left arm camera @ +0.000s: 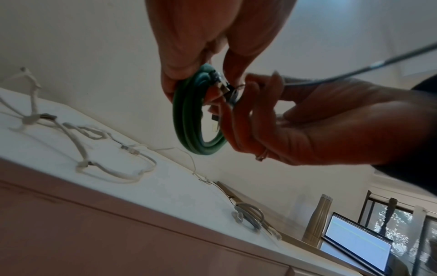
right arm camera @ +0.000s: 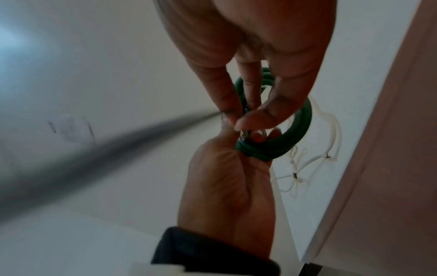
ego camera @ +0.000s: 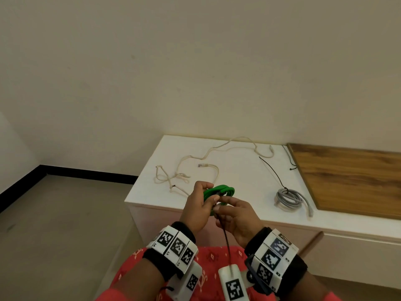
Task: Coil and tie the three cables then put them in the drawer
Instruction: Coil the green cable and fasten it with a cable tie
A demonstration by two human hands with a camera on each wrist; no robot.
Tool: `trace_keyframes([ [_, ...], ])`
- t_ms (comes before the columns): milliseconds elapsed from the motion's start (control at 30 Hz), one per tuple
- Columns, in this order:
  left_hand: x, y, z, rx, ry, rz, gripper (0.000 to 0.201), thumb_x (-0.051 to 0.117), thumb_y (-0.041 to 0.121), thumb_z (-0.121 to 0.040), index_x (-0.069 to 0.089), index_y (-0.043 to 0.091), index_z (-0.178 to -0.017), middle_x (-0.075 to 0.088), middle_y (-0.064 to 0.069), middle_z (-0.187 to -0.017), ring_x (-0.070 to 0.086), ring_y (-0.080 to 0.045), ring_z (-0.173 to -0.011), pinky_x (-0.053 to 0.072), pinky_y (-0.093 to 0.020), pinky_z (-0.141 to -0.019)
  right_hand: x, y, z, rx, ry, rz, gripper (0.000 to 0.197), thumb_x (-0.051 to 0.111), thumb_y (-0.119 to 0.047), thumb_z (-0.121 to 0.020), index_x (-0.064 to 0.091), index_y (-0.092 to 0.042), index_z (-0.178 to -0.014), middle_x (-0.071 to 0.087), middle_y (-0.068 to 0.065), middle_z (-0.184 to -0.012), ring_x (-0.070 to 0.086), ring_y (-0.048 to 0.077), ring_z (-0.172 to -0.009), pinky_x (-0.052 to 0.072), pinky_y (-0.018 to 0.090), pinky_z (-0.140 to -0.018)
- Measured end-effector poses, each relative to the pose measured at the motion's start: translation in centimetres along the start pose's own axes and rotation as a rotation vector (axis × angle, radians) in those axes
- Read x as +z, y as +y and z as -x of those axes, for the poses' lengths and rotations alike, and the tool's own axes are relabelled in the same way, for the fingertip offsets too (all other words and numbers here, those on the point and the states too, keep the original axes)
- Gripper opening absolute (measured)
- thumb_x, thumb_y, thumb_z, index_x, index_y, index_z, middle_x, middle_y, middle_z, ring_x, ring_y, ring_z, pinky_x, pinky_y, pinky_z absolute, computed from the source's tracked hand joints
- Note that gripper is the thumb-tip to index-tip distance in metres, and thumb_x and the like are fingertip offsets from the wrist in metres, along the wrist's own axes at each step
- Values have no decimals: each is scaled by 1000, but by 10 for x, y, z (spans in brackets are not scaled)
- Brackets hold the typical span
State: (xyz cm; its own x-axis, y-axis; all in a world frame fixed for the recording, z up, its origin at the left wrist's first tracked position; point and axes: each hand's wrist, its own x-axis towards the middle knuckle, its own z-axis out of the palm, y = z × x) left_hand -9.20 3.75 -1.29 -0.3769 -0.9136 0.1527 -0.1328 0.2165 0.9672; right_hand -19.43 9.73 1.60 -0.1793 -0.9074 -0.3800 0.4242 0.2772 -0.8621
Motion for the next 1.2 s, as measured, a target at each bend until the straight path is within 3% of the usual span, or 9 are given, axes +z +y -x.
trace_keyframes([
  [133, 1, -2, 3, -14, -11, -7, 26, 51, 8, -90, 40, 22, -108, 57, -6, -104, 58, -21, -99, 49, -33, -82, -3, 5, -5, -34, 128, 15, 18, 47, 14, -82, 60, 4, -76, 51, 12, -60, 49, 13, -44, 39, 19, -39],
  [267, 5, -5, 4, -35, -49, -18, 32, 52, 10, -90, 37, 24, -115, 57, -9, -104, 56, -21, -98, 46, -30, -83, -7, 6, -7, -16, 175, -35, 15, 50, 10, -84, 59, 5, -72, 50, 10, -54, 48, 8, -36, 37, 16, -34],
  [400, 10, -3, 8, -78, -74, 3, 34, 51, 10, -90, 40, 15, -122, 56, -7, -108, 56, -22, -105, 48, -38, -93, -9, 8, -9, -8, 227, -94, 19, 51, 8, -85, 58, 2, -68, 53, 5, -48, 48, 7, -34, 38, 15, -34],
  [533, 11, 1, 6, -81, -64, 8, 28, 51, 8, -90, 48, 10, -118, 58, -4, -105, 56, -18, -99, 49, -37, -89, -9, 9, -8, 14, 242, -123, 17, 54, 5, -85, 60, -2, -71, 54, 3, -52, 47, 7, -37, 39, 14, -35],
  [733, 3, -2, 0, -64, -47, 1, 23, 52, 4, -88, 54, 5, -111, 59, 0, -90, 55, -12, -82, 46, -26, -76, -4, 7, -9, 11, 199, -116, 17, 52, 6, -86, 60, -4, -74, 52, 5, -53, 49, 8, -41, 46, 16, -39],
  [933, -2, -5, -2, -66, -53, -35, 21, 53, 5, -88, 56, 4, -109, 58, 3, -81, 54, -13, -76, 47, -36, -77, -6, 2, -6, -26, 103, -33, 15, 52, 9, -84, 59, -1, -74, 58, 9, -63, 52, 9, -43, 49, 17, -43],
  [1067, -3, -2, -2, -56, -91, -38, 20, 50, 4, -90, 55, 2, -109, 57, 2, -77, 54, -13, -72, 48, -26, -67, -16, -6, -4, -82, 52, 94, 11, 53, 9, -85, 58, 0, -83, 58, 13, -65, 56, 12, -46, 53, 21, -48],
  [1200, -3, 2, -4, -40, -132, -79, 22, 50, 7, -90, 56, 3, -110, 57, 1, -77, 51, -12, -64, 47, -33, -68, -27, -11, 2, -148, -35, 160, 17, 47, 11, -87, 62, 3, -82, 61, 14, -71, 60, 14, -54, 56, 21, -55],
])
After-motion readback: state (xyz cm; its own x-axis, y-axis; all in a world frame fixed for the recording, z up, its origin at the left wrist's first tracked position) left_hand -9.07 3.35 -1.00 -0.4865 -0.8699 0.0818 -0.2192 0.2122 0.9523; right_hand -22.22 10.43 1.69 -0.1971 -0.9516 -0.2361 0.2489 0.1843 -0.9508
